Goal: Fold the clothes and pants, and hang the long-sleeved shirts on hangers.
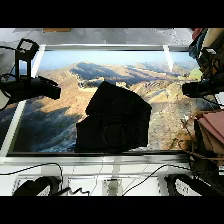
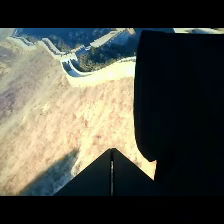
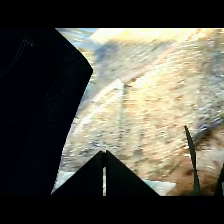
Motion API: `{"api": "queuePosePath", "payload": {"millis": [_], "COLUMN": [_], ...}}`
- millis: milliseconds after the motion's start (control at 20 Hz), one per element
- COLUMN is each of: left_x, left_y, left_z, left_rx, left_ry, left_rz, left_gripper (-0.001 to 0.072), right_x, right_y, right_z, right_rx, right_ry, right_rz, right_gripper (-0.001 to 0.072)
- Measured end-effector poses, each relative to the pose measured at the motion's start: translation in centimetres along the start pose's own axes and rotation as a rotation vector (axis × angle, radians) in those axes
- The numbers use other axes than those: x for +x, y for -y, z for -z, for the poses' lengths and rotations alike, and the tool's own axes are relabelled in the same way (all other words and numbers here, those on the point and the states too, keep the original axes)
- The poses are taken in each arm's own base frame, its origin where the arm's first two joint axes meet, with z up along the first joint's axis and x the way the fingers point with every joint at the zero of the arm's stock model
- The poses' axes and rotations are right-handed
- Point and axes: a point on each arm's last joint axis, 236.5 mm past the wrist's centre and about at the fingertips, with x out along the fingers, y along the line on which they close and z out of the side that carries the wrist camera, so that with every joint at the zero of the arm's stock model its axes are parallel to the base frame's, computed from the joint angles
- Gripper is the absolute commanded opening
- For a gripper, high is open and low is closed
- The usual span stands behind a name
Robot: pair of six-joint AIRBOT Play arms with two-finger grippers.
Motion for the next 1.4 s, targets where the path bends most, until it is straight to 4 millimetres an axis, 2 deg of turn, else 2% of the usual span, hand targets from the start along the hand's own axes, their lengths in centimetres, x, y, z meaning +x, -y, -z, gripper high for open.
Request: {"api": "queuePosePath", "payload": {"millis": [800,950,1050,1100,1300,1350,1400], "left_x": [0.0,0.1,0.2,0.1,-1.1,-1.5,-1.9], "left_y": [0.0,0.0,0.2,0.3,0.0,0.1,0.2], "left_z": [0.0,0.0,1.2,2.4,7.3,8.1,9.0], "left_rx": [0.000,-0.017,-0.037,-0.036,-0.031,-0.032,-0.034], "left_ry": [0.000,-0.001,-0.050,-0.103,-0.265,-0.283,-0.295], "left_rz": [0.000,0.000,0.010,0.014,0.010,0.012,0.011], "left_gripper": [0.0016,0.0016,0.0016,0.0016,0.0016,0.0016,0.0016], "right_x": [0.0,0.5,1.9,2.8,6.6,7.2,7.9], "right_y": [0.0,-0.1,-0.4,-0.8,-4.4,-5.4,-6.2], "right_z": [-0.4,-0.4,1.3,2.7,10.8,13.2,15.4], "right_rx": [-0.001,-0.051,-0.086,-0.103,-0.166,-0.170,-0.166], "right_ry": [0.017,0.018,-0.039,-0.079,-0.267,-0.319,-0.363], "right_rz": [-0.001,-0.005,-0.029,-0.051,-0.234,-0.286,-0.329], "right_gripper": [0.0035,0.0035,0.0035,0.0035,0.0037,0.0063,0.0200]}}
